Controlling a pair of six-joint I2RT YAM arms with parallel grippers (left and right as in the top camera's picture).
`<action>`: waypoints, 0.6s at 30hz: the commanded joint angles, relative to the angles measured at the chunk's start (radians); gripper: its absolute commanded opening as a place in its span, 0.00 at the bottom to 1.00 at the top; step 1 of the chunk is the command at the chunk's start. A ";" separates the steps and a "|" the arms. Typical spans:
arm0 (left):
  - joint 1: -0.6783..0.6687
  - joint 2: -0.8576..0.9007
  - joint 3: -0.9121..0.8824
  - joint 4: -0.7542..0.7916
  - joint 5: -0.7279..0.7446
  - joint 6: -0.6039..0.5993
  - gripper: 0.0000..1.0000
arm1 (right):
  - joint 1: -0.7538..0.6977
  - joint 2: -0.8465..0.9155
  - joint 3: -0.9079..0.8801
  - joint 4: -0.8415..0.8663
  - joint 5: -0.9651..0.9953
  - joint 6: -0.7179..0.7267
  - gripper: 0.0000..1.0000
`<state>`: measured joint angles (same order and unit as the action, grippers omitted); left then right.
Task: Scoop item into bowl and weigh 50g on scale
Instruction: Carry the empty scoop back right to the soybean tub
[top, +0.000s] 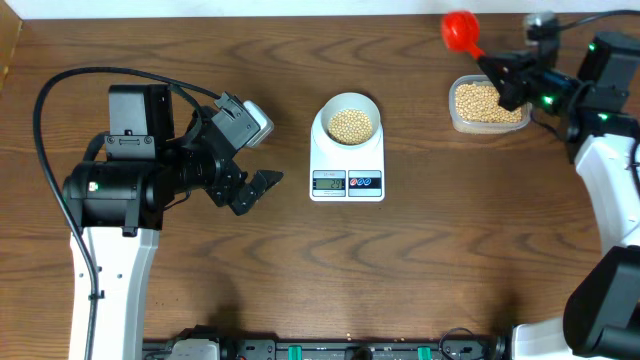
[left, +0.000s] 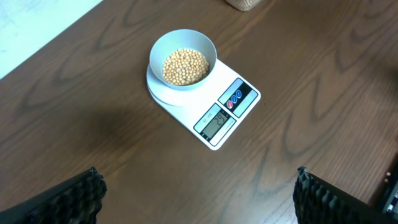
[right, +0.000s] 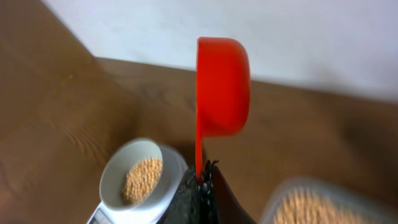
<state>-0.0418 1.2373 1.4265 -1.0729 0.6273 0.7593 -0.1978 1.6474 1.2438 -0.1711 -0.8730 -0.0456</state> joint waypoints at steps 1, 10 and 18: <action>0.004 -0.001 0.018 0.001 0.016 -0.002 0.99 | -0.012 -0.047 -0.002 -0.118 0.120 -0.016 0.01; 0.004 -0.001 0.018 0.001 0.016 -0.002 0.98 | -0.005 -0.233 0.001 -0.411 0.612 -0.176 0.01; 0.004 -0.001 0.018 0.001 0.016 -0.002 0.99 | 0.061 -0.214 0.000 -0.516 0.874 -0.343 0.01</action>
<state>-0.0418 1.2373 1.4265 -1.0725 0.6270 0.7593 -0.1692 1.4086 1.2369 -0.6891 -0.1772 -0.2993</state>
